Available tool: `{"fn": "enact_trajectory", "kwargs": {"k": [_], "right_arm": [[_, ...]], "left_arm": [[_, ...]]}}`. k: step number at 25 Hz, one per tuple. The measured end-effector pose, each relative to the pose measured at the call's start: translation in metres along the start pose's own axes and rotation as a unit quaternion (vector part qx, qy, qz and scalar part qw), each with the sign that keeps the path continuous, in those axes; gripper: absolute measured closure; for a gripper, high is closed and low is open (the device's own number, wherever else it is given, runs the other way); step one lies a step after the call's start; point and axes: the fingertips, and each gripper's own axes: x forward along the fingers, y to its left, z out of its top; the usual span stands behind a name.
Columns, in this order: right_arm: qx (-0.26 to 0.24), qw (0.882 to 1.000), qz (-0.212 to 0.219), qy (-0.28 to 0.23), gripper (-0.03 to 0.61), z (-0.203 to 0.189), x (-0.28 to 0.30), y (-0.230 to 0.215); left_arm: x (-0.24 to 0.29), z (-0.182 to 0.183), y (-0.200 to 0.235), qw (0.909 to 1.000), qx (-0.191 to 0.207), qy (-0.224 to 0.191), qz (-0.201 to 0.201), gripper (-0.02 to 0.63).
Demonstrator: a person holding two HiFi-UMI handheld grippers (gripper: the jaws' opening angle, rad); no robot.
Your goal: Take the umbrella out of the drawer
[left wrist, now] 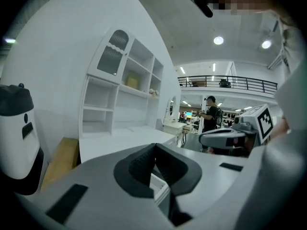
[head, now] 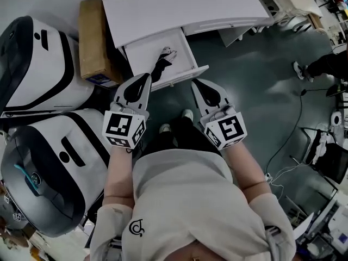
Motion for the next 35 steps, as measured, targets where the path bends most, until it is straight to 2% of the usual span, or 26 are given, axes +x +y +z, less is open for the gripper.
{"fn": "enact_trajectory", "kwargs": {"k": [4,8,12,18,24,32,35], "right_arm": [[0.006,1.000,0.016,0.012,0.574,-0.014,0.034,-0.032],[0.005,0.998,0.064,0.014,0.572,-0.024,0.070,-0.057],[0.008,0.993,0.113,0.031,0.574,-0.047,0.100,-0.081],[0.001,0.988,0.142,0.062,0.572,-0.084,0.137,-0.119],[0.017,0.983,0.152,0.099,0.572,-0.119,0.164,-0.151],[0.053,0.978,0.162,0.124,0.572,-0.151,0.191,-0.169],[0.068,0.975,0.166,0.130,0.574,-0.160,0.199,-0.172]], "left_arm": [[0.041,-0.021,0.014,0.9995,0.005,0.029,0.008,0.601],[0.084,-0.047,0.031,0.9971,-0.007,0.073,0.022,0.600],[0.126,-0.084,0.053,0.9905,-0.026,0.128,0.043,0.588],[0.177,-0.143,0.080,0.9784,-0.029,0.198,0.051,0.557],[0.214,-0.217,0.089,0.9555,-0.040,0.291,0.028,0.418],[0.249,-0.287,0.086,0.9210,0.009,0.389,-0.014,0.289],[0.257,-0.310,0.087,0.9078,0.005,0.419,-0.024,0.248]]}}
